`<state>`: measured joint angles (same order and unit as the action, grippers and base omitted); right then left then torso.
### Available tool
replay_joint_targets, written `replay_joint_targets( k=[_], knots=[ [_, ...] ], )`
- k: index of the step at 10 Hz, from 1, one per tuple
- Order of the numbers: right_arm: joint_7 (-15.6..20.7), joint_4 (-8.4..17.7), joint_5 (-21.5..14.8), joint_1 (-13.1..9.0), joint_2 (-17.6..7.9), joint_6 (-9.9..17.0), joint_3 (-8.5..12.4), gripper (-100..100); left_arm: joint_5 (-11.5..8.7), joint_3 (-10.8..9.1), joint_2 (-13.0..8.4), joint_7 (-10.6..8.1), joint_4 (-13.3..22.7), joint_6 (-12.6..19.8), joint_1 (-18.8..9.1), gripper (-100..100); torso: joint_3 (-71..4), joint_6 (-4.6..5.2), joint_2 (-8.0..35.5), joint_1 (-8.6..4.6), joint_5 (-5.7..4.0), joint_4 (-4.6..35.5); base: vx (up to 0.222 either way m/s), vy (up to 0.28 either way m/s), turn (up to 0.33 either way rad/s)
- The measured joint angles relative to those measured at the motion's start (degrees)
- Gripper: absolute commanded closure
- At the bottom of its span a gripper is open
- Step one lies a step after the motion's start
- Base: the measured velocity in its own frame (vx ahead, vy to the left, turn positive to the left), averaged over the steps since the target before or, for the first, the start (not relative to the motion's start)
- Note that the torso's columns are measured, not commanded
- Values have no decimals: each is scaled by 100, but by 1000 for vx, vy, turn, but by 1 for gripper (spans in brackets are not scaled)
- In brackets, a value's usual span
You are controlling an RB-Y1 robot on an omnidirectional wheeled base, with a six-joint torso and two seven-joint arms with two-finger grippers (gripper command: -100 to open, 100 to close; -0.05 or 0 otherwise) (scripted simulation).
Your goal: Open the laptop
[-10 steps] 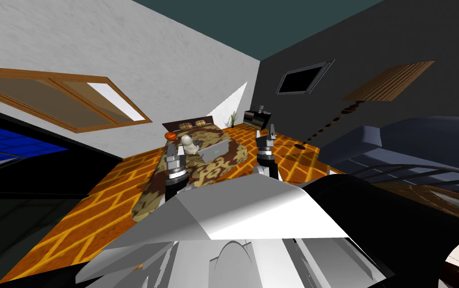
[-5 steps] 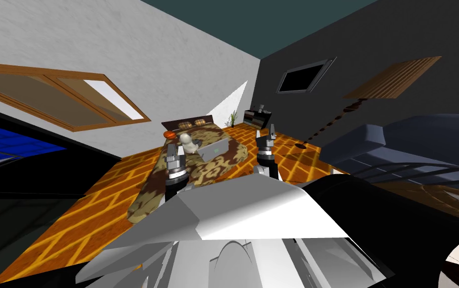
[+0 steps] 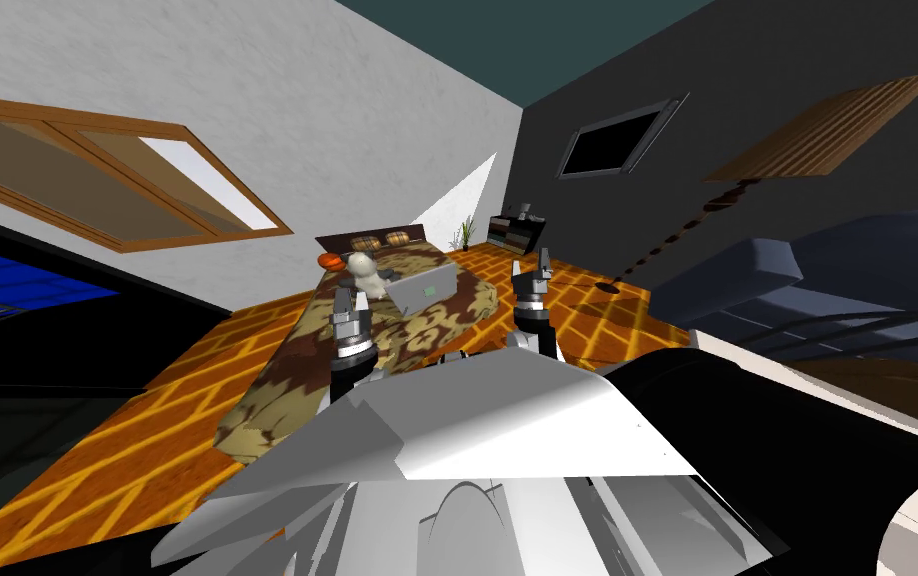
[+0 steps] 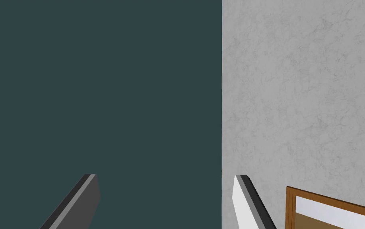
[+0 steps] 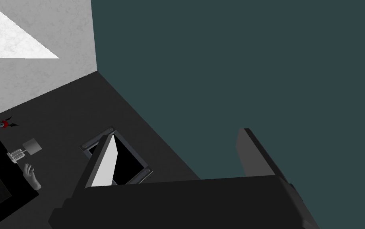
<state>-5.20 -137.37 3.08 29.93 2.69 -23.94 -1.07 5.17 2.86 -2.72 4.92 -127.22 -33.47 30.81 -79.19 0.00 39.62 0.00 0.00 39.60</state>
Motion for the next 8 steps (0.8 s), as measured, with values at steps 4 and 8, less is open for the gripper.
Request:
replay_joint_targets(
  k=[4,8],
  knots=[
    [0,3,0,0,0,1,0,0,147,-492,-464,-4,414,247,-214,-100,-535,0,268,1,0,267,-42,-14,-137],
    [0,3,0,0,0,1,0,0,359,-1034,-754,12,769,813,-505,-100,-540,1,264,0,0,267,-28,-5,-150]
  ],
)
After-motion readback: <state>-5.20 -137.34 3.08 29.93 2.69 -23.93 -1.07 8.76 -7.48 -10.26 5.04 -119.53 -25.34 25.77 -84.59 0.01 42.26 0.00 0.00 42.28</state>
